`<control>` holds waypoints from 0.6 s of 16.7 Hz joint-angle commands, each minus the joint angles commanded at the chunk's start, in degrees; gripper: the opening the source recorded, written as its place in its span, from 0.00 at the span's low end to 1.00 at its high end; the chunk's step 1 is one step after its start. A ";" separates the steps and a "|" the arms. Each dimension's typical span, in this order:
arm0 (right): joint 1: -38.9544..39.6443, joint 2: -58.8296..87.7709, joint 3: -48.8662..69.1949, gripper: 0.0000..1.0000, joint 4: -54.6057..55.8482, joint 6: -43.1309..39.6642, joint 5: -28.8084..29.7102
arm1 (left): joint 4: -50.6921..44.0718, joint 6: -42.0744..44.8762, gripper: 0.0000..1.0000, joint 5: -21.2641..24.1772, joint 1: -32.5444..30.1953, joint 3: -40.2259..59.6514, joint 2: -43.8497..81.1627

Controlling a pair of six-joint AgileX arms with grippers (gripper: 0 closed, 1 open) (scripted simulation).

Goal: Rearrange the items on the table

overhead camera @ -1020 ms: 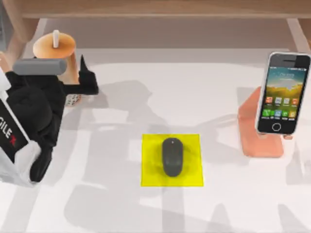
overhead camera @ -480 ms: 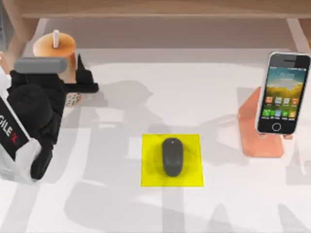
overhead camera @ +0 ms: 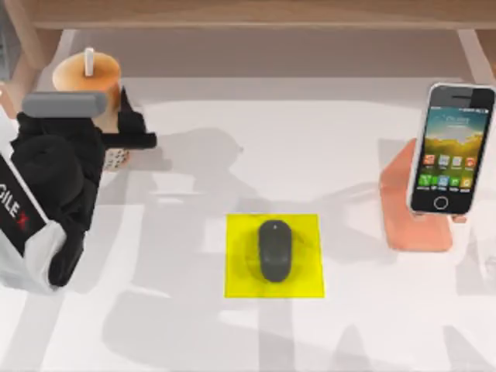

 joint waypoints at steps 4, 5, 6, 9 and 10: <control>0.00 0.00 0.00 1.00 0.00 0.00 0.00 | 0.00 0.00 0.00 0.00 0.00 0.00 0.00; 0.00 0.00 0.00 1.00 0.00 0.00 0.00 | 0.00 0.00 0.00 0.00 0.00 0.00 0.00; 0.00 0.00 0.00 1.00 0.00 0.00 0.00 | 0.00 0.00 0.00 0.00 0.00 0.00 0.00; 0.00 0.00 0.00 1.00 0.00 0.00 0.00 | 0.00 0.00 0.00 0.00 0.00 0.00 0.00; 0.00 0.00 0.00 1.00 0.00 0.00 0.00 | 0.00 0.09 0.00 -0.02 -0.09 -0.06 -0.01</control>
